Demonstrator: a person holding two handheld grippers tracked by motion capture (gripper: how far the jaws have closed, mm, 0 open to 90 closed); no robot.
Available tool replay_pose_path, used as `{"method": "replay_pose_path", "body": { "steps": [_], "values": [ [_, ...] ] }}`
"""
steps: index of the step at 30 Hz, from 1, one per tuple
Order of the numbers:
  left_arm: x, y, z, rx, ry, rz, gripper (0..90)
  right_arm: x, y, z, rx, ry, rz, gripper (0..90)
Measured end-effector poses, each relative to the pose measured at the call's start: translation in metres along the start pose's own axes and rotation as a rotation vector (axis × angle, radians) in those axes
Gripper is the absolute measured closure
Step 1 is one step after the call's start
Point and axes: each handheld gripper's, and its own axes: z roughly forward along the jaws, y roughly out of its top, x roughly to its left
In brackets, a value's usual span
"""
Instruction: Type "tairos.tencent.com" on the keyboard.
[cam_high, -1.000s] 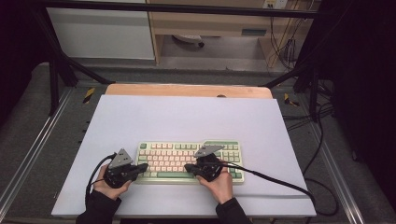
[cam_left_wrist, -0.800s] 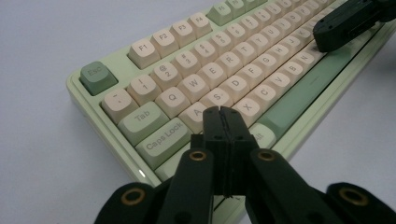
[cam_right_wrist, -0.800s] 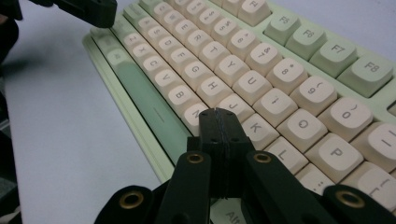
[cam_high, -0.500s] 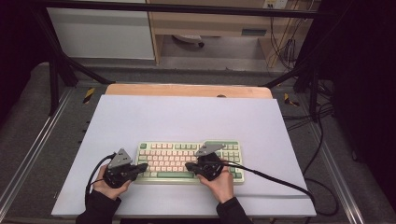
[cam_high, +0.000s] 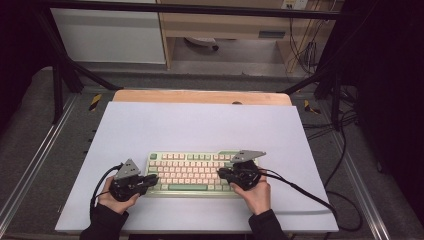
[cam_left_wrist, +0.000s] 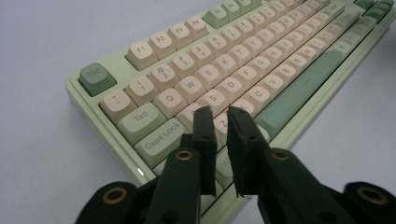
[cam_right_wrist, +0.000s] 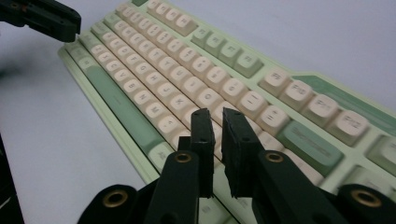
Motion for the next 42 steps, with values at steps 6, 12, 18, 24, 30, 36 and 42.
{"method": "replay_pose_path", "body": {
  "steps": [6, 12, 18, 24, 30, 36, 42],
  "values": [
    [0.002, -0.001, -0.002, 0.011, 0.004, 0.01, 63.1, -0.016, -0.012, -0.02, -0.029, -0.038, 0.036, 65.5],
    [0.009, -0.004, -0.009, 0.002, 0.027, 0.019, 49.4, -0.034, -0.029, -0.04, -0.051, -0.056, 0.057, 44.0],
    [0.014, -0.008, -0.011, 0.006, 0.053, 0.022, 35.1, -0.051, -0.052, -0.056, -0.073, -0.078, 0.085, 25.2],
    [0.018, -0.013, -0.011, 0.015, 0.043, 0.017, 21.8, -0.062, -0.073, -0.064, -0.073, -0.106, 0.096, 12.7],
    [0.022, -0.021, -0.014, 0.021, 0.042, 0.016, 10.7, -0.069, -0.084, -0.068, -0.066, -0.103, 0.108, 6.5],
    [0.025, -0.025, -0.016, 0.015, 0.048, 0.008, 6.2, -0.072, -0.09, -0.071, -0.069, -0.108, 0.13, 3.8],
    [0.025, -0.026, -0.015, 0.02, 0.047, 0.008, 5.5, -0.072, -0.091, -0.07, -0.057, -0.09, 0.129, 2.4]
  ]
}}
